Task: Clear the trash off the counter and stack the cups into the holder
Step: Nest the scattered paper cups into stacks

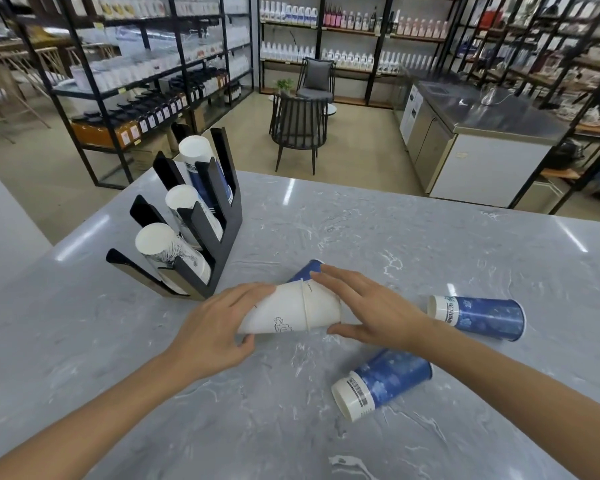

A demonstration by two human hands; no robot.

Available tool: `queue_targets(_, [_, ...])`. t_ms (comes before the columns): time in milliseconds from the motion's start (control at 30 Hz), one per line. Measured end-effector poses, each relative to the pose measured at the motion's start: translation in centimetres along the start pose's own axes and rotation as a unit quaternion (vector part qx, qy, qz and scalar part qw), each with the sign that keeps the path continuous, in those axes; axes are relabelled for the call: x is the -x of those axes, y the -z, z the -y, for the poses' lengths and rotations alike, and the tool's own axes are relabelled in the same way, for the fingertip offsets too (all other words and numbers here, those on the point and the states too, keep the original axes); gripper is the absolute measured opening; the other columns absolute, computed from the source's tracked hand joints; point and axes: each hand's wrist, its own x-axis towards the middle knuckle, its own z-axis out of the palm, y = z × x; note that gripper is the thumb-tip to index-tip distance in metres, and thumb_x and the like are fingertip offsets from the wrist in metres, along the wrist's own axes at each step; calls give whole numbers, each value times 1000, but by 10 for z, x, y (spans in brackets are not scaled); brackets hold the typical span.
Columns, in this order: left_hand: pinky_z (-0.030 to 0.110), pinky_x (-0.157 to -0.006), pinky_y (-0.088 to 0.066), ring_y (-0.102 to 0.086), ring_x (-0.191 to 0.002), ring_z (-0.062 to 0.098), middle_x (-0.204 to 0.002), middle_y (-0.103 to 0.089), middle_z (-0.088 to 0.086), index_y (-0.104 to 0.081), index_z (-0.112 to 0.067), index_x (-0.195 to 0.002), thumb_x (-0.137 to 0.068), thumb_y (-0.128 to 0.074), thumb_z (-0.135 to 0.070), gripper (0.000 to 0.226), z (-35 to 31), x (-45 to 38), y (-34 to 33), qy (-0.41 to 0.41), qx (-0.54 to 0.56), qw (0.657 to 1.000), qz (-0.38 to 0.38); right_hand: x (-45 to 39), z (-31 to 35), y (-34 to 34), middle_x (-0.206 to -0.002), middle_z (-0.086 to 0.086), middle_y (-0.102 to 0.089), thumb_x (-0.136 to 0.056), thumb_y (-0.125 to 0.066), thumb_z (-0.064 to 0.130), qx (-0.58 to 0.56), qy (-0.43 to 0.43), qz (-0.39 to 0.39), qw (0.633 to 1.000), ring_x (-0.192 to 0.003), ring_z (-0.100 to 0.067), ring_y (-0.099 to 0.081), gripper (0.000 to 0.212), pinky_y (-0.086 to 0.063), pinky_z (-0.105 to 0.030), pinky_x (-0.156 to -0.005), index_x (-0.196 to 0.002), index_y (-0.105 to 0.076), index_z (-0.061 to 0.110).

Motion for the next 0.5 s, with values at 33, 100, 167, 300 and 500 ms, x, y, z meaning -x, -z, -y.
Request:
queue_targets(33, [27, -86, -56, -59, -120, 9, -142, -54, -16, -49, -32, -144, -69, -67, -21, 78, 0, 1, 0, 0, 6, 1000, -3, -1, 2, -1, -168, -4, -28, -92, -74, 45, -12, 7, -3, 1000, -147, -26, -42, 89, -45, -42, -114, -161, -23, 24])
queue_targets(100, [33, -81, -59, -60, -118, 9, -142, -53, -17, -48, -33, -143, -69, -67, -24, 77, 0, 3, -1, -1, 21, 1000, -10, -3, 6, -3, -167, -8, -30, -92, -75, 46, -31, 24, -19, 999, -147, -28, -42, 85, -47, -45, -113, -159, -30, 18])
queue_targets(167, [33, -79, -59, -59, -117, 7, -141, -51, -20, -45, -36, -144, -69, -67, -26, 79, -1, 4, -2, -1, 35, 999, -10, -7, 11, -6, -167, -10, -30, -91, -75, 46, -34, 48, -32, 998, -146, -29, -44, 85, -49, -44, -112, -158, -33, 16])
queue_targets(300, [28, -80, -57, -56, -114, 0, -139, -46, -25, -41, -40, -144, -69, -71, -25, 82, 1, 6, -5, -2, 73, 997, -9, -13, 15, -9, -166, -9, -33, -93, -75, 45, -22, 113, -49, 992, -149, -24, -41, 78, -44, -39, -116, -156, -39, 16])
queue_targets(500, [19, -90, -51, -56, -120, 2, -136, -47, -24, -41, -42, -144, -68, -76, -26, 85, 7, 13, -14, 8, 140, 990, -15, -17, 19, -17, -168, -7, -31, -97, -70, 46, -30, 164, -80, 983, -154, -22, -33, 67, -33, -34, -123, -154, -46, 21])
